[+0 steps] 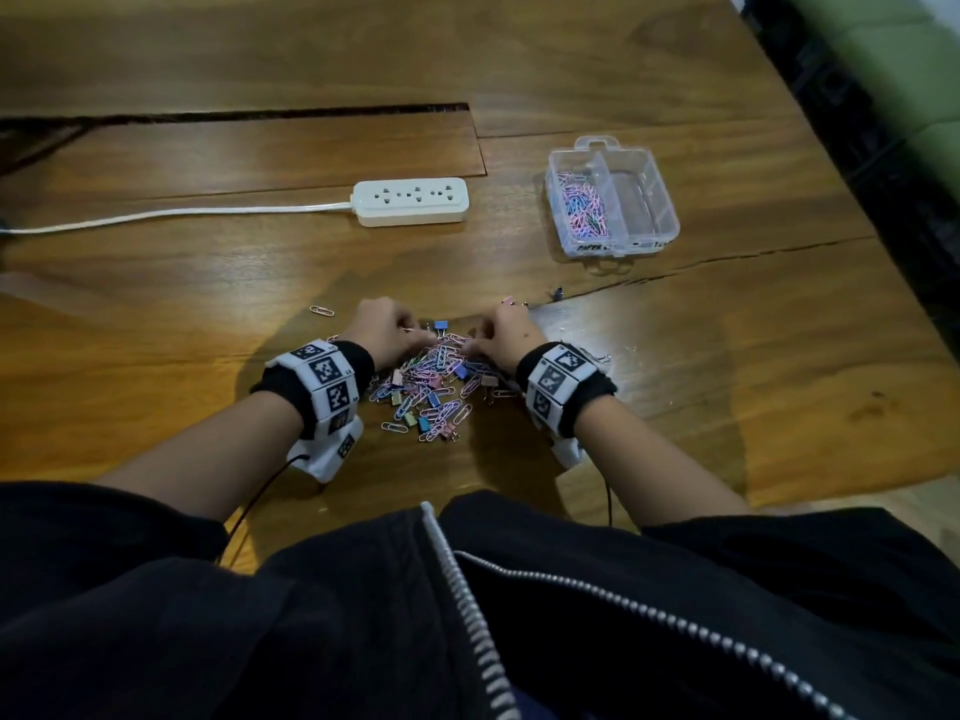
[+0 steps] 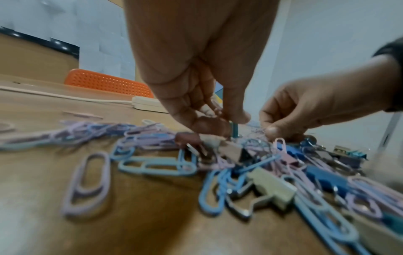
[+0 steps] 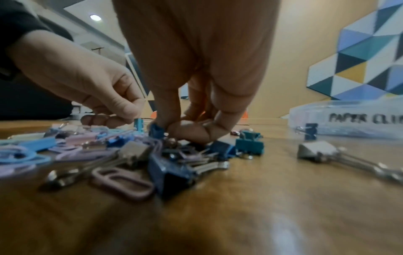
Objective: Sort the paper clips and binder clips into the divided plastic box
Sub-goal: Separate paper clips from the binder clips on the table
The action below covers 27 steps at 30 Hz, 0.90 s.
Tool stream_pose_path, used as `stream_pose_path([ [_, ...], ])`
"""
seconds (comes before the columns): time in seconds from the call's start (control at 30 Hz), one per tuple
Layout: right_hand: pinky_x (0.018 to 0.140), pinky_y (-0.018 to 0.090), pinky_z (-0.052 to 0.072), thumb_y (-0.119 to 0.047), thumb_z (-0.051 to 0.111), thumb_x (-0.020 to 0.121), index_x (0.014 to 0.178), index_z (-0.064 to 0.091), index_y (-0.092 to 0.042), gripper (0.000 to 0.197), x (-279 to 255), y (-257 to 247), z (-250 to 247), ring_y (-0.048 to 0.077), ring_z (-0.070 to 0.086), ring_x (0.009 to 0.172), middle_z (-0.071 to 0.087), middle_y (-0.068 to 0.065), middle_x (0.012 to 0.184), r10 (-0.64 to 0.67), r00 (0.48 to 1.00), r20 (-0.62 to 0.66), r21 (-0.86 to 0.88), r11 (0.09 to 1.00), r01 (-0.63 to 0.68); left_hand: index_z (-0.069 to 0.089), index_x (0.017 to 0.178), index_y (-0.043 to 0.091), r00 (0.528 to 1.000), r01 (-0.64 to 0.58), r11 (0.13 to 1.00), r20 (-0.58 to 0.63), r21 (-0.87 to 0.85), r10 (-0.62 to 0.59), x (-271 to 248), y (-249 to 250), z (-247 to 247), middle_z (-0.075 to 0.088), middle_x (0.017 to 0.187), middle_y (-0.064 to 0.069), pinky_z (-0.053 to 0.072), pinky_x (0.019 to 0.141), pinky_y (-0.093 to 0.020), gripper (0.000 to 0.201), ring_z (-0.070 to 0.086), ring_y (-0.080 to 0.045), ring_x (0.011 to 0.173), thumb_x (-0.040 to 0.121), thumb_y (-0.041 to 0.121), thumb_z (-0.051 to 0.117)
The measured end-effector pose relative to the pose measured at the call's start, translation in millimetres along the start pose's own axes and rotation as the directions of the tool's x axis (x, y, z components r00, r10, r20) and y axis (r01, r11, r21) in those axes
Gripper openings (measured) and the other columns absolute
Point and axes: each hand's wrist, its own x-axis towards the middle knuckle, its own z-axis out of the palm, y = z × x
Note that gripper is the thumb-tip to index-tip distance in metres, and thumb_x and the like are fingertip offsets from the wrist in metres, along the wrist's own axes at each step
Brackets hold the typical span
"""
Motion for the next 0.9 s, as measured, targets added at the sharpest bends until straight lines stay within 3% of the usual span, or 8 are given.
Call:
stream_pose_path([
  [0.13,0.060,0.021,0.051,-0.020,0.067,0.080,0.065,0.049,-0.015,0.024,-6.7,12.4,-3.1,0.014,0.057,0.070,0.056,0.000,0.072,0.043,0.991,-0.123,0.283,0.959,-0.006,0.062,0.105,0.002,0.998,-0.057,0.990,-0.004,0.132,0.058,-2.5,1.4,-8.3,0.064,0.102,-0.014,0.031,0.050,-0.014,0.027,0.049,-0.015,0.076,0.094,0.022,0.048],
  [0.23,0.062,0.025,0.053,-0.013,0.068,0.080,0.065,0.049,-0.014,0.024,-9.3,18.8,-7.7,0.013,0.059,0.066,0.059,0.002,0.071,0.102,0.987,-0.127,0.464,0.885,-0.032,0.059,0.111,0.005,0.994,-0.103,0.974,0.062,0.201,0.092,-7.3,4.3,-5.7,0.061,0.106,-0.008,0.033,0.053,-0.012,0.027,0.050,-0.014,0.079,0.093,0.023,0.049],
  [0.33,0.048,0.016,0.048,-0.002,0.061,0.083,0.064,0.048,-0.011,0.025,-15.2,20.0,-12.7,0.004,0.058,0.046,0.057,0.006,0.064,0.085,0.992,-0.091,0.665,0.747,-0.003,0.056,0.112,0.007,0.988,-0.151,0.957,0.077,0.249,0.135,-10.5,5.6,4.4,0.056,0.112,-0.008,0.042,0.078,-0.022,0.039,0.053,-0.022,0.099,0.082,0.030,0.065],
  [0.43,0.042,0.015,0.047,0.011,0.055,0.082,0.075,0.045,-0.009,0.023,-20.3,20.1,-15.9,0.004,0.057,0.039,0.055,0.011,0.068,0.078,0.995,-0.055,0.841,0.540,0.004,0.052,0.110,0.008,0.988,-0.154,0.960,0.039,0.234,0.149,-11.6,9.0,16.1,0.053,0.113,-0.009,0.042,0.085,-0.028,0.041,0.050,-0.022,0.101,0.077,0.023,0.070],
  [0.63,0.053,0.020,0.049,0.012,0.039,0.088,0.078,0.049,-0.008,0.024,-19.7,17.2,-14.2,0.017,0.054,0.060,0.053,0.010,0.073,0.145,0.989,0.019,0.915,0.397,-0.076,0.053,0.090,0.012,0.992,-0.121,0.990,0.041,0.076,0.119,-8.9,13.8,21.3,0.055,0.097,-0.003,0.042,0.067,-0.023,0.019,0.053,-0.018,0.086,0.080,0.000,0.063],
  [0.77,0.055,0.024,0.050,0.003,0.033,0.086,0.071,0.043,-0.008,0.021,-19.9,11.8,-12.3,0.021,0.053,0.062,0.049,0.007,0.069,0.160,0.983,0.094,0.960,0.246,-0.132,0.059,0.103,0.007,0.995,-0.048,0.992,0.077,-0.114,0.057,-5.1,15.1,8.8,0.055,0.088,-0.001,0.043,0.056,-0.014,0.021,0.053,-0.017,0.081,0.083,0.000,0.059],
  [0.83,0.055,0.025,0.046,0.001,0.033,0.085,0.068,0.040,-0.008,0.021,-20.6,10.5,-13.6,0.019,0.047,0.059,0.042,0.005,0.063,0.195,0.973,0.121,0.981,0.126,-0.148,0.058,0.103,0.010,0.981,0.087,0.939,0.193,-0.334,-0.022,-5.2,14.3,-0.9,0.055,0.087,-0.003,0.047,0.049,-0.017,0.019,0.053,-0.016,0.069,0.086,0.001,0.055],
  [0.9,0.051,0.024,0.036,-0.003,0.038,0.088,0.065,0.042,-0.010,0.024,-16.6,10.3,-12.0,0.014,0.039,0.053,0.041,0.001,0.056,0.238,0.967,0.090,0.957,0.249,-0.151,0.057,0.092,0.006,0.936,0.280,0.780,0.340,-0.560,-0.091,-6.1,13.3,-9.0,0.054,0.089,-0.006,0.050,0.046,-0.019,0.014,0.050,-0.013,0.065,0.090,-0.002,0.046],
])
